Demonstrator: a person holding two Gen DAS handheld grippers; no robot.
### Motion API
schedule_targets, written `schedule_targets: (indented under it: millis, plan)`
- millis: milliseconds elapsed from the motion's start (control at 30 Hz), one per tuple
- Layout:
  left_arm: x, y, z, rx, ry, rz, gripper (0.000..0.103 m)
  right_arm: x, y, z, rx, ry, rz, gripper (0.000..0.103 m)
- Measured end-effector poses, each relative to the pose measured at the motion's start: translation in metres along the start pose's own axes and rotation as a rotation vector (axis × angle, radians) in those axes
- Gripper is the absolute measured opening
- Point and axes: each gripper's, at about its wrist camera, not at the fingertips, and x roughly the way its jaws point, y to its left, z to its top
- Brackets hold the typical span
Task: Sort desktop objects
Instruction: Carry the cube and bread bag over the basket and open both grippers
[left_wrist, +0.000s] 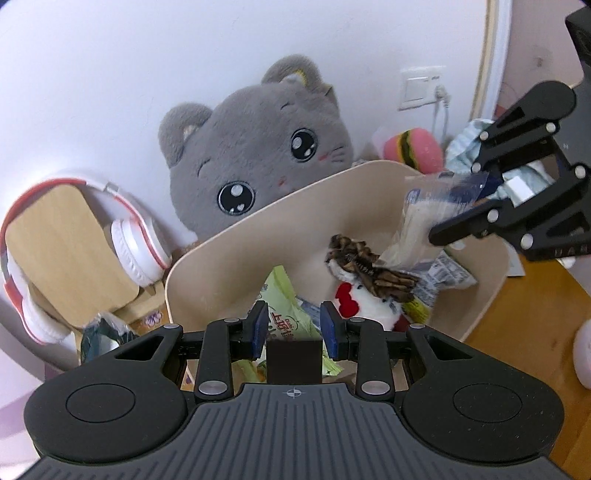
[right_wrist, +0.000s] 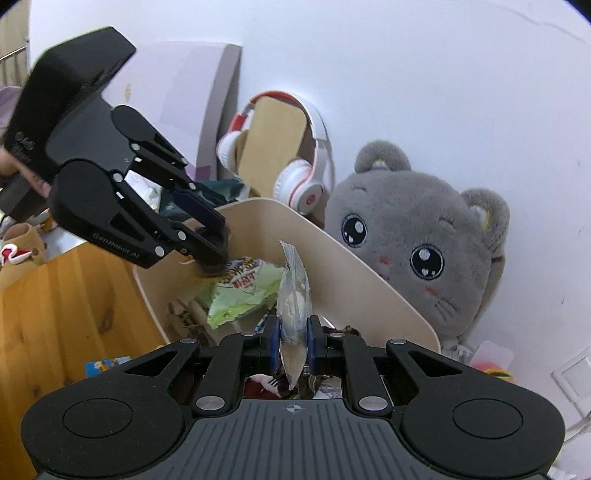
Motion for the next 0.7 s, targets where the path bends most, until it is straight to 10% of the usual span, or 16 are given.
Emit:
schedule_targets:
  millis: [133, 333, 700]
  plan:
    - [0.009, -0.003, 0.0, -0.014, 0.031, 0.007, 0.037, 0.019, 0.0, -0.002, 0.025, 0.021, -0.004, 0.018]
    - [0.016, -0.005, -0.005, -0.009, 0.061, 0.024, 0.052, 0.03, 0.004, -0.005, 0.055, 0.032, -0.007, 0.062]
    - [0.005, 0.003, -0.024, -0.011, 0.069, 0.029, 0.054, 0.024, 0.011, -0.014, 0.073, 0.04, -0.003, 0.08]
